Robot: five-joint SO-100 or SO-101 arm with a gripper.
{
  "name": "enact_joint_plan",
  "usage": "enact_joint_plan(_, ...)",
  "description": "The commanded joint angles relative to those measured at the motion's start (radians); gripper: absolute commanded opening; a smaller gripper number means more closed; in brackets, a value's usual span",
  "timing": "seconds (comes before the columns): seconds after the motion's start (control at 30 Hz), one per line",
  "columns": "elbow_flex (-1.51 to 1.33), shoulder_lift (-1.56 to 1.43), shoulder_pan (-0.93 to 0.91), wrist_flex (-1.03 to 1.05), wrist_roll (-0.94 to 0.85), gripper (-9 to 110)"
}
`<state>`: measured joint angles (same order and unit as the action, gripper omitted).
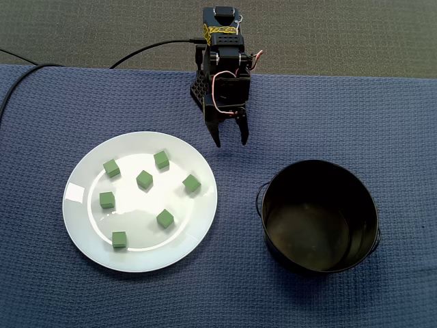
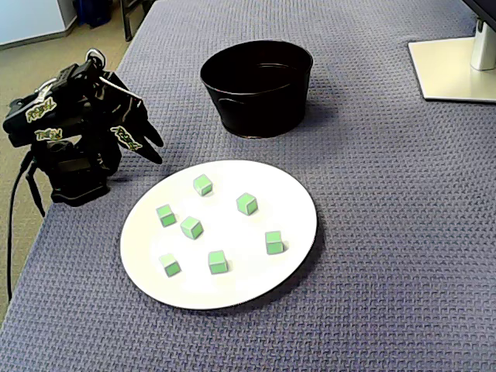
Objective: Pick up the items on the white plate and put them in the black container.
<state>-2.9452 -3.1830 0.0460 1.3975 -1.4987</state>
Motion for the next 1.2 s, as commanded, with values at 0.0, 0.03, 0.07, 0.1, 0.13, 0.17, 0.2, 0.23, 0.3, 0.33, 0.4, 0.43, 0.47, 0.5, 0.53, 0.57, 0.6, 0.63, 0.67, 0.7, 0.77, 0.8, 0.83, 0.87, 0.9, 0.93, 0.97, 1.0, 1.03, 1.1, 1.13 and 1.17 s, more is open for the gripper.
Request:
enact_joint_plan(0.0,-0.051,0.006,-0.052,-0.011,0.049,0)
enact_joint_plan(0.03,-0.051,0.006,-0.052,-0.009,0.049,0)
enact_joint_plan(0.07,-0.051,0.006,-0.052,-0.008,0.049,0)
enact_joint_plan(0.1,-0.051,0.006,-0.052,-0.008,0.051,0)
enact_joint_plan(0.13,-0.051,0.006,-0.051,-0.008,0.052,0)
enact_joint_plan(0.17,-0.051,0.006,-0.049,-0.008,0.060,0)
enact_joint_plan(0.2,-0.051,0.006,-0.049,-0.008,0.071,0)
enact_joint_plan(0.23,-0.051,0.006,-0.049,-0.006,0.075,0)
enact_joint_plan(0.3,-0.049,0.006,-0.051,-0.015,0.100,0)
enact_joint_plan(0.33,-0.040,0.006,-0.052,-0.018,0.112,0)
enact_joint_plan(0.4,0.000,0.008,-0.069,-0.005,0.115,0)
enact_joint_plan(0.43,0.032,0.032,-0.086,-0.008,0.110,0)
enact_joint_plan(0.47,0.080,0.089,-0.100,-0.021,0.107,0)
enact_joint_plan(0.5,0.138,0.170,-0.114,-0.040,0.107,0)
enact_joint_plan(0.53,0.193,0.250,-0.130,-0.057,0.103,0)
enact_joint_plan(0.57,0.239,0.314,-0.149,-0.071,0.087,0)
enact_joint_plan(0.6,0.276,0.367,-0.169,-0.080,0.055,0)
enact_joint_plan(0.63,0.318,0.416,-0.190,-0.087,0.005,0)
enact_joint_plan(0.67,0.360,0.472,-0.215,-0.103,-0.055,0)
enact_joint_plan(0.7,0.405,0.537,-0.238,-0.137,-0.110,1)
enact_joint_plan(0.77,0.485,0.649,-0.264,-0.175,-0.195,2)
enact_joint_plan(0.8,0.528,0.710,-0.270,-0.169,-0.235,2)
enact_joint_plan(0.83,0.578,0.776,-0.279,-0.153,-0.272,3)
enact_joint_plan(0.87,0.630,0.842,-0.290,-0.132,-0.318,5)
enact_joint_plan(0.9,0.675,0.911,-0.304,-0.121,-0.360,7)
enact_joint_plan(0.93,0.707,0.983,-0.322,-0.124,-0.407,9)
enact_joint_plan(0.97,0.732,1.051,-0.345,-0.132,-0.454,12)
enact_joint_plan(1.0,0.764,1.114,-0.370,-0.123,-0.505,19)
enact_joint_plan(1.03,0.816,1.170,-0.393,-0.095,-0.545,24)
enact_joint_plan(1.1,0.966,1.282,-0.436,0.014,-0.607,25)
enact_joint_plan(1.13,1.043,1.331,-0.456,0.057,-0.629,24)
enact_joint_plan(1.17,1.109,1.378,-0.474,0.081,-0.652,21)
